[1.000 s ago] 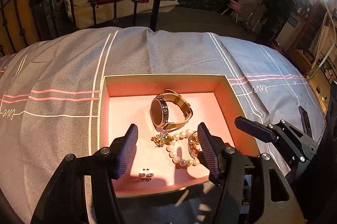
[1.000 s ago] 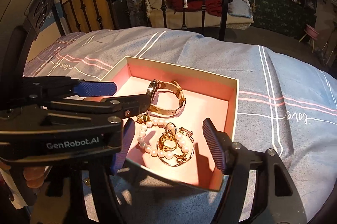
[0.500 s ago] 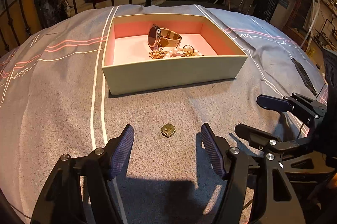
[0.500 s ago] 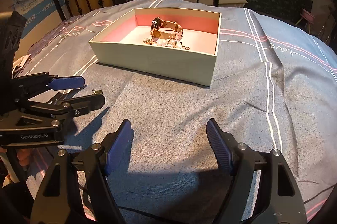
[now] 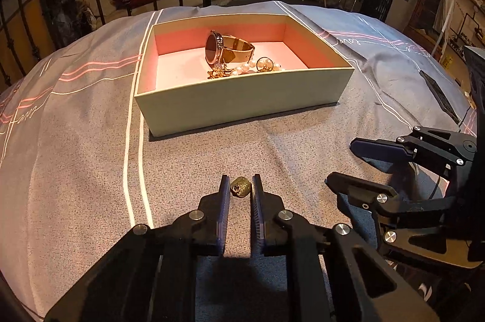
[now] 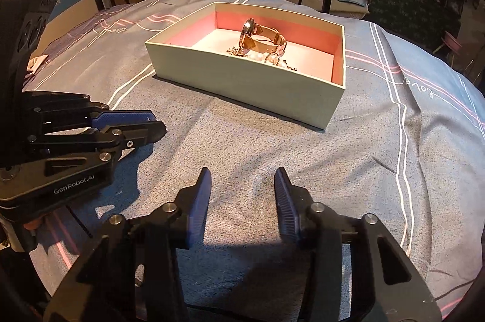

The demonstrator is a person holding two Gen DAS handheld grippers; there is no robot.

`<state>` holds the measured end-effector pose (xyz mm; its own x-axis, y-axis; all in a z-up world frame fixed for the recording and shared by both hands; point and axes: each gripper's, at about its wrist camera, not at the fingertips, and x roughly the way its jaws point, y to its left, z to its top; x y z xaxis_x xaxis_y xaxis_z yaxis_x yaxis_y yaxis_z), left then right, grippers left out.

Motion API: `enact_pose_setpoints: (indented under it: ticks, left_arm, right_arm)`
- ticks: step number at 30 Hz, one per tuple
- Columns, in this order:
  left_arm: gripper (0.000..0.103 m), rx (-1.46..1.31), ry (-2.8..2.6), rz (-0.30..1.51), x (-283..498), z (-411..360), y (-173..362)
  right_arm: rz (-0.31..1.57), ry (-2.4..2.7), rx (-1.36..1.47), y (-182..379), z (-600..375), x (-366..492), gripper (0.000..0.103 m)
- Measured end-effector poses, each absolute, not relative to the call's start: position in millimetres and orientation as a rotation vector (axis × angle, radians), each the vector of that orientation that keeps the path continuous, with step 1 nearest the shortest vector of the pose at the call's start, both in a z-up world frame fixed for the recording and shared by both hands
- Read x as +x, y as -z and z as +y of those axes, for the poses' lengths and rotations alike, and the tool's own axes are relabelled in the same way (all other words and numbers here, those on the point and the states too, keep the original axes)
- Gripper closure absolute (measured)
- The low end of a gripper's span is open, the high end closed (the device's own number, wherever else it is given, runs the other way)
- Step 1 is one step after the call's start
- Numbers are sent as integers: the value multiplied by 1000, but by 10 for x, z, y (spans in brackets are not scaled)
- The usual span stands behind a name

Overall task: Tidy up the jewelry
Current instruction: 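Carry the round gold charm over the box with the left gripper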

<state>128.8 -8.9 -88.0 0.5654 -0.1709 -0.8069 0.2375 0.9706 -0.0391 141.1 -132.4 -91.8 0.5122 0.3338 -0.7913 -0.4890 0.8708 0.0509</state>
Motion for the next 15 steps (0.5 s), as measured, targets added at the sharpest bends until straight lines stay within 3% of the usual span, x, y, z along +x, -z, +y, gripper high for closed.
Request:
enact_pose_setpoints:
  ticks: [1, 6, 9, 15]
  left_arm:
    - [89, 79, 240, 938, 1285, -95, 879]
    - [89, 41, 245, 936, 1282, -57, 821]
    - [89, 24, 246, 922, 1286, -55, 744]
    - [89, -19, 259, 863, 1411, -45, 440]
  right_arm:
    - [904, -499, -190, 917, -1326, 1408, 77]
    - [895, -523, -187, 888, -1314, 1384, 93]
    - [874, -541, -174, 832, -1292, 1384, 98]
    - [787, -538, -140, 531, -1272, 1511, 98]
